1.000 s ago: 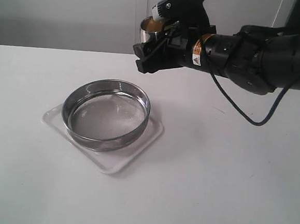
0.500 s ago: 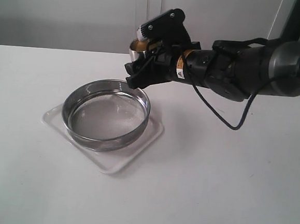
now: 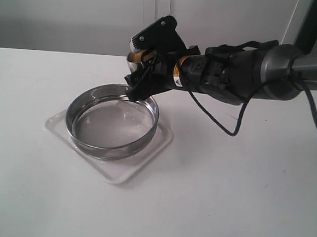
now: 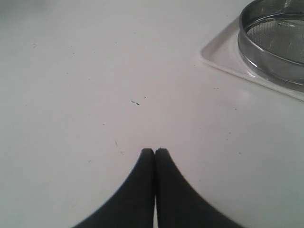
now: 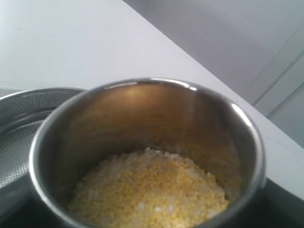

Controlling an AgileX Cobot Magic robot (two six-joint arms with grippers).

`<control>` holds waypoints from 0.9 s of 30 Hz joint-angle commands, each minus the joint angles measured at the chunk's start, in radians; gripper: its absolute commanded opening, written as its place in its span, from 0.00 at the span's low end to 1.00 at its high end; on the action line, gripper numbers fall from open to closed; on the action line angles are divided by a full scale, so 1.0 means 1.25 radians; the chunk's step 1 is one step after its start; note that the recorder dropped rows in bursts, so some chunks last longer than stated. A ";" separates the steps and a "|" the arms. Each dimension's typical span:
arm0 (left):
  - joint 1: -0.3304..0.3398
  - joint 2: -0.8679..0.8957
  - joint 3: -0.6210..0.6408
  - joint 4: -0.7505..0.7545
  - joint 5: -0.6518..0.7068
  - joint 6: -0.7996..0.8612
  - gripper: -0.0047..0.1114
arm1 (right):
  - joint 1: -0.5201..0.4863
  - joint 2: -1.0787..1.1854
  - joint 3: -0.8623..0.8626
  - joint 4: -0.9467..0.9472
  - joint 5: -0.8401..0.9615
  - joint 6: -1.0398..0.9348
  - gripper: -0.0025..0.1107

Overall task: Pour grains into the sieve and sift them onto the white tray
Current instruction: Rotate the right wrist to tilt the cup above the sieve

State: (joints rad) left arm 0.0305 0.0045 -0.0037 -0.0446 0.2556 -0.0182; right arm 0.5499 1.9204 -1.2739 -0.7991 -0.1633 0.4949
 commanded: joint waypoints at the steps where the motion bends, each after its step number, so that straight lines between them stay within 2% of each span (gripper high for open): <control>1: -0.002 -0.004 0.003 -0.005 0.000 -0.003 0.04 | 0.005 -0.007 -0.007 -0.053 0.018 0.002 0.02; 23: -0.002 -0.004 0.003 -0.005 0.000 -0.003 0.04 | 0.031 0.007 -0.054 -0.093 0.114 -0.001 0.02; 27: -0.002 -0.004 0.003 -0.005 0.000 -0.003 0.04 | 0.031 0.007 -0.061 -0.092 0.100 0.051 0.02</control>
State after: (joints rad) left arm 0.0305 0.0045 -0.0037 -0.0446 0.2556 -0.0182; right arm 0.5874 1.9339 -1.3325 -0.9173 -0.0205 0.5076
